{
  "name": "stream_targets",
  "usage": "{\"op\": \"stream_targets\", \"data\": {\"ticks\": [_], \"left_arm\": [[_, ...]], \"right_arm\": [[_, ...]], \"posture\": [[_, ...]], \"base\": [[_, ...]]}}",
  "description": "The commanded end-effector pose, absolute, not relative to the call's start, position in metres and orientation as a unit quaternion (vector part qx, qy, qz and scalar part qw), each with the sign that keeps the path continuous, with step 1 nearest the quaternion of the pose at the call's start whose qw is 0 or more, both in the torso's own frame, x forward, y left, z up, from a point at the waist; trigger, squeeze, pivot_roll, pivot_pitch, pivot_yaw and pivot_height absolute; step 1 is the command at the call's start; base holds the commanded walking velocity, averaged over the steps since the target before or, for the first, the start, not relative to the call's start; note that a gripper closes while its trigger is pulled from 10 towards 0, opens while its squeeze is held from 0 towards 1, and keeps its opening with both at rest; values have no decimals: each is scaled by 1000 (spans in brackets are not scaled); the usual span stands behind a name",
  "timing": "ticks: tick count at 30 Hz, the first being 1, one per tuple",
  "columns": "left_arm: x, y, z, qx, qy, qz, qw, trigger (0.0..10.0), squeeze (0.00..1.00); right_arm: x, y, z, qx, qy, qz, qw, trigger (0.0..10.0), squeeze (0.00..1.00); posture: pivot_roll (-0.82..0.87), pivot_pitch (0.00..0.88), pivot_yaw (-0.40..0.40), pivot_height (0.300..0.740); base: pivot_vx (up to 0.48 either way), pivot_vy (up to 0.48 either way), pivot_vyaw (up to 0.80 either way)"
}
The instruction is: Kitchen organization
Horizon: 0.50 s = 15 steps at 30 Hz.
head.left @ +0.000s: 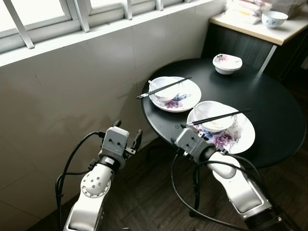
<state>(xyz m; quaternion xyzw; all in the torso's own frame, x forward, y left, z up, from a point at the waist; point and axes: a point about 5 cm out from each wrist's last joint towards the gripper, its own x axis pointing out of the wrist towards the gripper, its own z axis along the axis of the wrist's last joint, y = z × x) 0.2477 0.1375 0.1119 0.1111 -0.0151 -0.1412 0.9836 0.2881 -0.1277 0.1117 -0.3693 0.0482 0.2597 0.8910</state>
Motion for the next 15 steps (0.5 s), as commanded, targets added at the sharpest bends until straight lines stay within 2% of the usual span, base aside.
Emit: {"op": "stream_targets", "data": {"ticks": [1,15], "left_arm": [[248,137,111,108,-12,-142,984,10000,0],[248,138,112,101,-13,-139,985,10000,0]], "right_arm": [[290,-132,109,-376,66,253,889,10000,0],[305,-139,109,-418,76,260,867,10000,0]], "posture": [[-22,26,-3,740],[-5,29,-13,740]], "base": [[0,0,0],[0,0,0]]}}
